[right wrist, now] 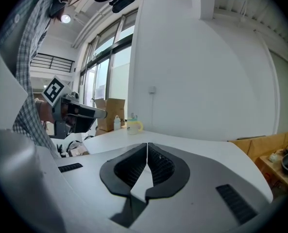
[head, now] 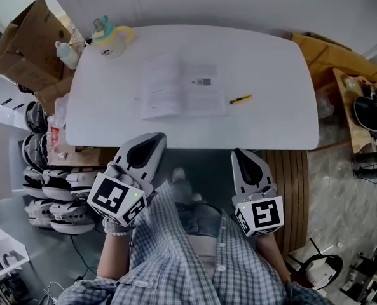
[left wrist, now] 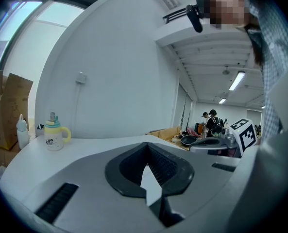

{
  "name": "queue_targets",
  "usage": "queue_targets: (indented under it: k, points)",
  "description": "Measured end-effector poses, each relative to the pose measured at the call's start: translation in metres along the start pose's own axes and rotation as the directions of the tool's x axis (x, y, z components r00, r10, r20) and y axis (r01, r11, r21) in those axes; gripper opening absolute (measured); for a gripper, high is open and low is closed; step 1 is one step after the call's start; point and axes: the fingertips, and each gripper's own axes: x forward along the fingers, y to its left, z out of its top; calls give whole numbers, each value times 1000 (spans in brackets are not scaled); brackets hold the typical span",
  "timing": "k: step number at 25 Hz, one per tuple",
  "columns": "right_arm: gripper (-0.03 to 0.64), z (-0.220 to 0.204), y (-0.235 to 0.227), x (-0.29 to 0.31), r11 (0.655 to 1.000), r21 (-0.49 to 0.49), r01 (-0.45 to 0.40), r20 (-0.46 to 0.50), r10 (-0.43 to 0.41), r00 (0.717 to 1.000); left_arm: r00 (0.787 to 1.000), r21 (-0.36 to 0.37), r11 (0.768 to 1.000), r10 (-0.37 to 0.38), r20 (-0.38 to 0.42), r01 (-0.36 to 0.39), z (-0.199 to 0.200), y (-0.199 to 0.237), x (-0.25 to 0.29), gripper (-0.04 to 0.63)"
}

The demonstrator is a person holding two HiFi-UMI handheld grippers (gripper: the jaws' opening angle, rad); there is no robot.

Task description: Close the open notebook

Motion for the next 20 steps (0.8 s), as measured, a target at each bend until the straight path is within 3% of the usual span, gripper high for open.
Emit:
queue_targets:
  k: [12, 20]
  points:
    - [23, 17, -2, 63, 999, -23, 43, -1, -43, 999, 998, -8, 998, -68, 0, 68, 16, 56, 33, 6]
    - [23, 3, -4, 92, 996, -17, 88, -44, -89, 995, 995, -15, 995, -101, -17, 101, 9, 84, 48, 6]
